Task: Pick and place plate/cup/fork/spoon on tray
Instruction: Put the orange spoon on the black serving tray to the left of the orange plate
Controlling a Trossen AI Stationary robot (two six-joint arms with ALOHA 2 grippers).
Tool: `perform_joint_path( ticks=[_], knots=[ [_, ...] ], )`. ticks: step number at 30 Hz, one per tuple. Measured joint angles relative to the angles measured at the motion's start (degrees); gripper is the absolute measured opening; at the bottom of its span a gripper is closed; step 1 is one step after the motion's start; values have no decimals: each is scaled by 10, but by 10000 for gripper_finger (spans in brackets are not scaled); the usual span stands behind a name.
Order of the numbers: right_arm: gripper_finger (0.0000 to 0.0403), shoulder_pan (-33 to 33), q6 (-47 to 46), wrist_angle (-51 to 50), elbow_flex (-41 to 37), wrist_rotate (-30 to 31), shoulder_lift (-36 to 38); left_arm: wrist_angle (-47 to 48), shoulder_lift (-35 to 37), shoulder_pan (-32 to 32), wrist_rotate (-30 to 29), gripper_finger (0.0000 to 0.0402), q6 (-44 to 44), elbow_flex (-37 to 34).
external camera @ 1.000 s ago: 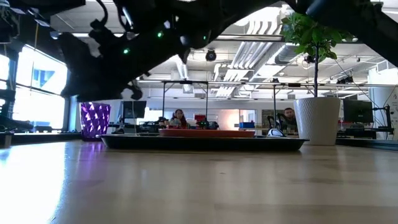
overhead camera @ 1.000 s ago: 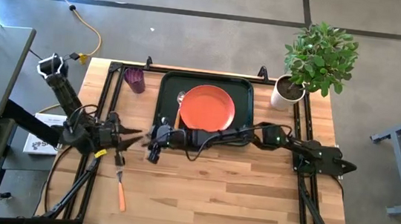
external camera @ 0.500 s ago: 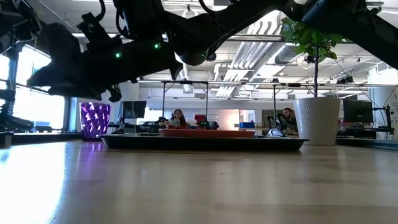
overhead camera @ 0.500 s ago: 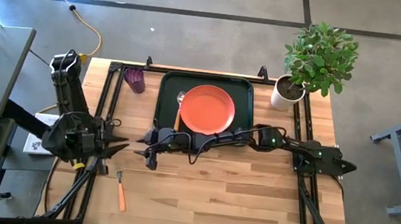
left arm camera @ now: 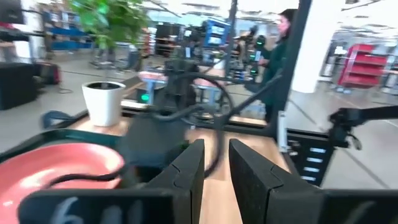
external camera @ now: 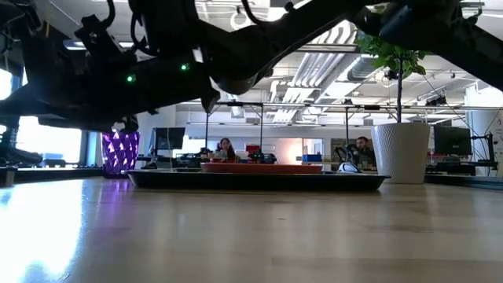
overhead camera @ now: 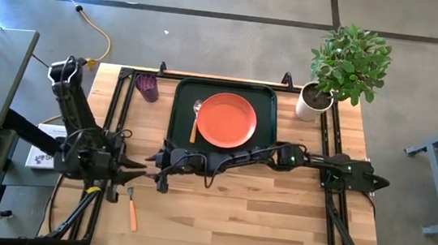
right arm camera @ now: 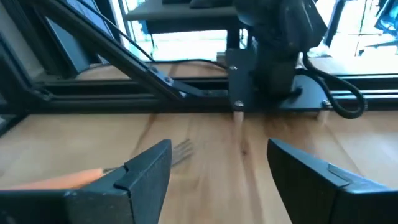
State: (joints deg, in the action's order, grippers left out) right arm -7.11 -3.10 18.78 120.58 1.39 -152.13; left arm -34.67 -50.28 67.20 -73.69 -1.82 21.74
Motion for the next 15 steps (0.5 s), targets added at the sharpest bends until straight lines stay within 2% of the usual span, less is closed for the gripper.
perform_joint_path(
  ticks=[2, 4, 6, 10, 12, 15],
  knots=[
    [257, 1, 16, -7, 24, 1, -14, 9, -16, -24, 45, 64, -14, 12],
    [257, -2, 29, -11, 49, 2, -30, 34, -30, -40, 58, 64, -16, 32],
    [257, -4, 35, -18, 80, 6, -46, 82, -40, -44, 32, 65, -16, 64],
    [257, -3, 36, -35, 147, 1, -86, 237, -47, -40, -12, 65, -40, 136],
    [257, 0, 36, 1, 130, -8, -92, 303, -49, -40, -13, 65, -67, 165],
    [257, 5, 36, -3, 125, -14, -101, 385, -49, -41, -2, 65, -108, 191]
  ],
)
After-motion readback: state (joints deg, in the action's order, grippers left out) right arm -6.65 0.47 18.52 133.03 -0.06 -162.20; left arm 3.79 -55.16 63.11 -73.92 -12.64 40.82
